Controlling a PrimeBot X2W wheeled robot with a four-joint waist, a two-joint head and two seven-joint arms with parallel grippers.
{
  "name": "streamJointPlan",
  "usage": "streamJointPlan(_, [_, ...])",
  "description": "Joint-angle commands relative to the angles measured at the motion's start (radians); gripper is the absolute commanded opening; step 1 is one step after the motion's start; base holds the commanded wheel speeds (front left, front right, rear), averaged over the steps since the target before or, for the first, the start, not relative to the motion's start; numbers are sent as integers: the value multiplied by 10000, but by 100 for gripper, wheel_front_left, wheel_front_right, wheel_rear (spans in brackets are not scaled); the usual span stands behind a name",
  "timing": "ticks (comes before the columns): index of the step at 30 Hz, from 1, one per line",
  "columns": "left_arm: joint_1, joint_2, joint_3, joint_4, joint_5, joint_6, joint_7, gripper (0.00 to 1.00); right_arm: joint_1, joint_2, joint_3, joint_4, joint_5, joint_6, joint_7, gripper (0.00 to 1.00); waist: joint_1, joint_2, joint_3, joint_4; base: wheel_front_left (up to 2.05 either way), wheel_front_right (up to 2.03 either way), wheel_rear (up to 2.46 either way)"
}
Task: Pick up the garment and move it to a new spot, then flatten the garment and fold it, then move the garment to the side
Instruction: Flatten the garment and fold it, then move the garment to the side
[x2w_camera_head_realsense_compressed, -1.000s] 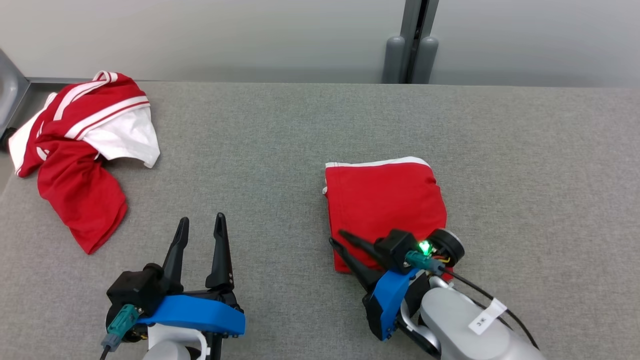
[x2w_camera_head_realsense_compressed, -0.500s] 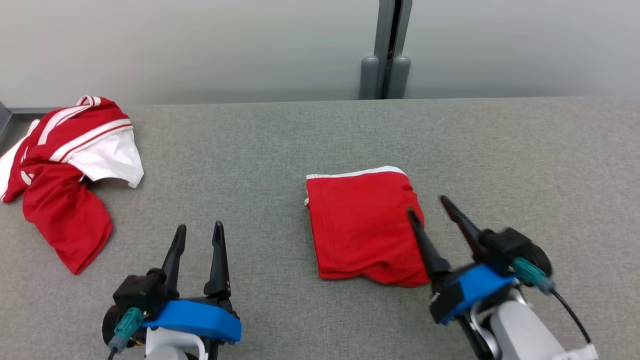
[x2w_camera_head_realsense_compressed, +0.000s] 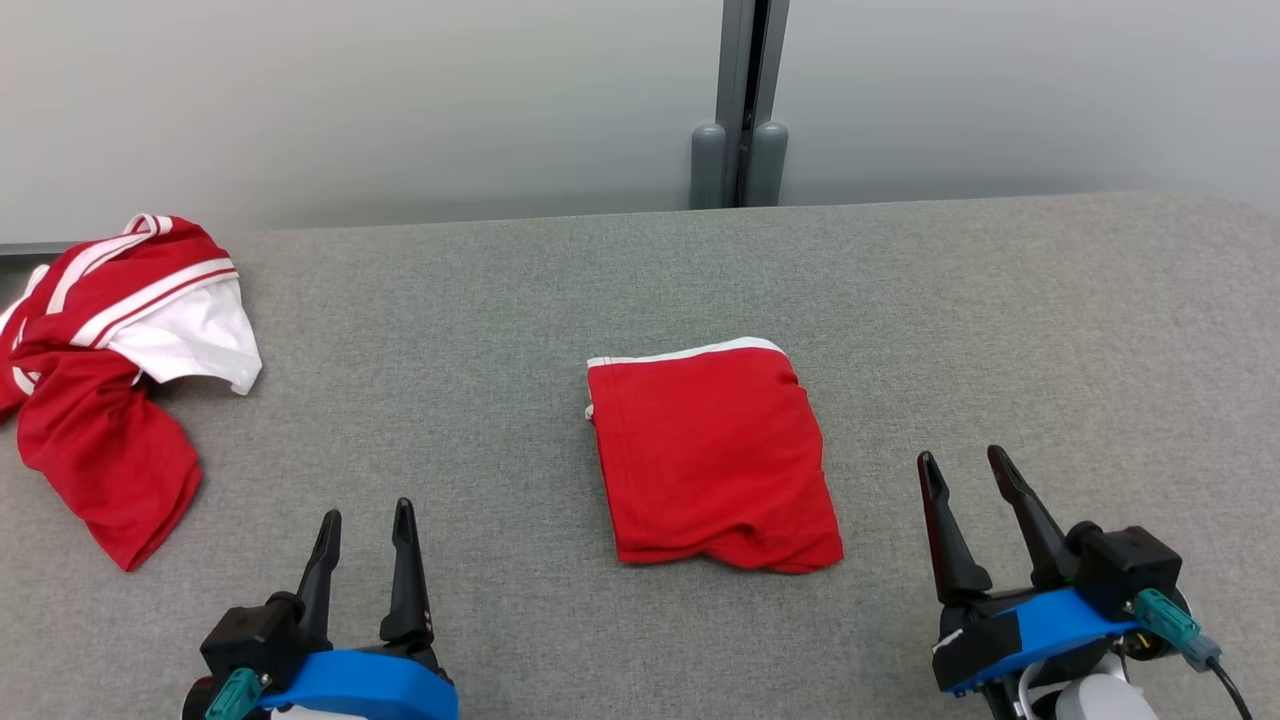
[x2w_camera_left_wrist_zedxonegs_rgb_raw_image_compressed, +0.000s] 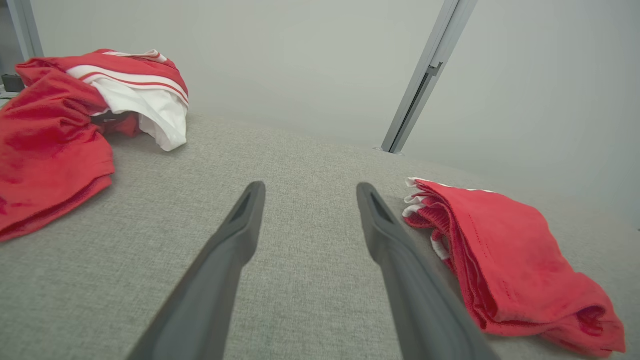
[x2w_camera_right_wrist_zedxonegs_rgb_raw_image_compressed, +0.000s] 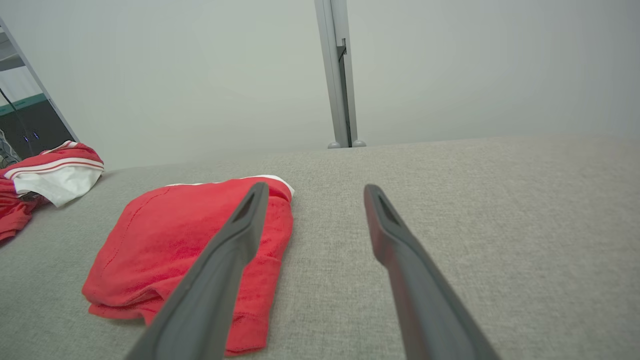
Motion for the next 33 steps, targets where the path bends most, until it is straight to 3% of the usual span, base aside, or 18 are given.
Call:
streamJointPlan(1, [97,-27,108,23,139,-68,-47,100,204,-5,-34,-52,29,1,-35,100,0,-1,10,-22,0,0,0])
streamJointPlan(24, [-31,-398,708,315,825,-535,-47,100,90,-4,-34,246,-43,1,-36,100,0,-1,103,18,0,0,0])
streamJointPlan(29, [-130,-448,715,340,953,-600,-47,100,-381,-5,41,799,-448,1,-5,100,0,-1,170,91,0,0,0])
streamJointPlan(33, [-258,-475,688,293,1093,-629,-47,100,-1264,-2,22,1165,-962,1,663,100,0,-1,289,235,0,0,0])
